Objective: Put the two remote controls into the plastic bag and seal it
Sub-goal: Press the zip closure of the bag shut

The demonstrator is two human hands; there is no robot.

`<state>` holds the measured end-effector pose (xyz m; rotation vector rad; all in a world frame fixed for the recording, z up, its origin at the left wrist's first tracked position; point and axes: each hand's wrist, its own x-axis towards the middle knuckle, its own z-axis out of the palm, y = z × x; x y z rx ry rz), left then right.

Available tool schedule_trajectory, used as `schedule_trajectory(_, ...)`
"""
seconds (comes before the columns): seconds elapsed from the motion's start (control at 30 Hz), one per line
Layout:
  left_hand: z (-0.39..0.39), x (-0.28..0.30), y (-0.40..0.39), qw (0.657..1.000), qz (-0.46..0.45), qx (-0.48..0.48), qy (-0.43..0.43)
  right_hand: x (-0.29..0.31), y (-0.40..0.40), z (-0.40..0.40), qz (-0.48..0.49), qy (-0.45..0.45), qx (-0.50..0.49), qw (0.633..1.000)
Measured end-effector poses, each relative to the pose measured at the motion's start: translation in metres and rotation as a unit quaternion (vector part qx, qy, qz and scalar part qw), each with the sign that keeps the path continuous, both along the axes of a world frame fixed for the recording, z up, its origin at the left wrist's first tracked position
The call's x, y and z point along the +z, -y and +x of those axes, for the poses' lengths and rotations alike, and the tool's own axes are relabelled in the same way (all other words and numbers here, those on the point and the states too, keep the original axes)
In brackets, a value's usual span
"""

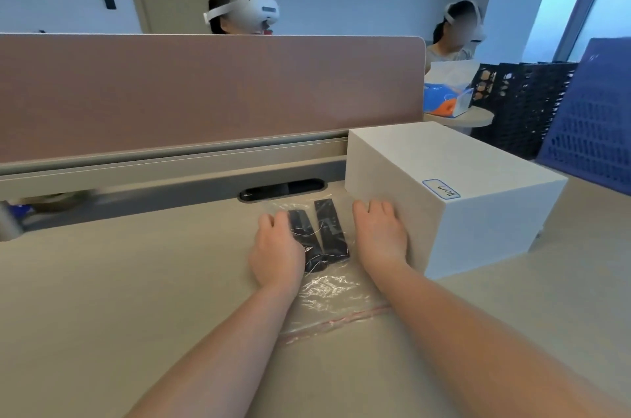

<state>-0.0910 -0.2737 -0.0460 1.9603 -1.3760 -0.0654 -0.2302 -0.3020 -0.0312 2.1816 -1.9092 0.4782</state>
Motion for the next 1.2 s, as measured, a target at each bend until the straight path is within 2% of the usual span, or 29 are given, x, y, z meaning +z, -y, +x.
schedule_trajectory(0.23, -0.005, -0.004, 0.02, 1.0, -0.014, 0.008, -0.018, -0.005, 0.011, 0.001, -0.017, -0.035, 0.019, 0.999)
schedule_trajectory(0.33, 0.0, -0.008, 0.013, 0.999, -0.018, 0.02, 0.035, -0.013, 0.004, -0.002, -0.049, -0.037, 0.006, 0.998)
schedule_trajectory(0.43, 0.002, -0.01, -0.001, 0.992, -0.038, -0.004, 0.118, -0.015, -0.006, -0.005, -0.046, -0.032, 0.019, 0.998)
schedule_trajectory(0.5, 0.004, -0.01, -0.014, 0.989, -0.024, -0.024, 0.141, -0.015, -0.014, -0.011, -0.052, -0.044, 0.015, 0.998)
schedule_trajectory(0.6, 0.006, -0.01, -0.035, 0.991, 0.016, -0.044, 0.129, -0.019, -0.029, -0.021, -0.032, -0.039, 0.021, 0.998)
schedule_trajectory(0.8, 0.007, -0.013, -0.079, 0.992, 0.038, -0.057, 0.104, -0.021, -0.061, -0.039, 0.041, -0.01, 0.043, 0.998)
schedule_trajectory(0.93, 0.006, -0.013, -0.101, 0.99, 0.06, -0.065, 0.113, -0.023, -0.08, -0.045, 0.059, -0.008, 0.028, 0.998)
schedule_trajectory(1.07, 0.007, -0.012, -0.118, 0.989, 0.069, -0.073, 0.11, -0.024, -0.099, -0.055, 0.077, 0.038, -0.002, 0.996)
schedule_trajectory(1.2, 0.007, -0.01, -0.129, 0.989, 0.07, -0.068, 0.111, -0.028, -0.121, -0.067, 0.051, 0.06, -0.013, 0.997)
